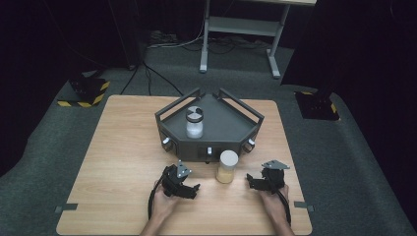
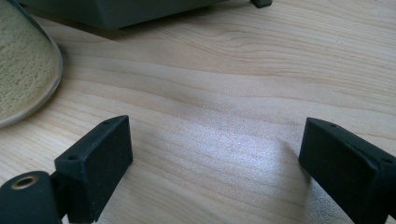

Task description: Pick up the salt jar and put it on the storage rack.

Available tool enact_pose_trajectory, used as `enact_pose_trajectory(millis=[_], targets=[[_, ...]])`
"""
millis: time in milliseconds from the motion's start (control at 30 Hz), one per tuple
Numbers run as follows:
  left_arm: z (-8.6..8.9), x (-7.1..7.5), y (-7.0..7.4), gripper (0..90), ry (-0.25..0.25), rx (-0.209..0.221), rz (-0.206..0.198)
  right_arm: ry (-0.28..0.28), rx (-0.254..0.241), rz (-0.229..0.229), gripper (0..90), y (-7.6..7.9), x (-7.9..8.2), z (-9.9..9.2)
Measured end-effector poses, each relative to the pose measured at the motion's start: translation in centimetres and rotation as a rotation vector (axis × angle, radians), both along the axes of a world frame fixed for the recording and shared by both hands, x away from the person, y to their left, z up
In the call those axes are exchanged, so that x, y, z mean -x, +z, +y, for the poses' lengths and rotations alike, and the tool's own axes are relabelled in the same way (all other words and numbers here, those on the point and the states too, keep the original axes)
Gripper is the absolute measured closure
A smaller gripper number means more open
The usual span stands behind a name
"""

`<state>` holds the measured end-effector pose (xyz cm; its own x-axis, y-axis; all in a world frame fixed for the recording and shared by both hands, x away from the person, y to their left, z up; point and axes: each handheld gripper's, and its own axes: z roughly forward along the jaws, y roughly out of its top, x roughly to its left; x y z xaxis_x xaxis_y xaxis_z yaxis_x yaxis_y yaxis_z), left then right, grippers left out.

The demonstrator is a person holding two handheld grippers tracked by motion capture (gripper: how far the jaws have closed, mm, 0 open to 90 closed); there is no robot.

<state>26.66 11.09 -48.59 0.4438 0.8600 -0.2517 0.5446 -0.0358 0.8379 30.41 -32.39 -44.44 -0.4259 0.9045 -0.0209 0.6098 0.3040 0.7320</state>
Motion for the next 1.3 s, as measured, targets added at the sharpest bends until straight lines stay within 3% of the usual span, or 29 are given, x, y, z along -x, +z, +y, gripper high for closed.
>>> enact_pose_trajectory(millis=[1300], targets=[[-0.17,-0.05,-0.29,6.8,0.020,0.004,0.001,0.000,0.000,0.000,9.1,-0.01,0.02,-0.01]])
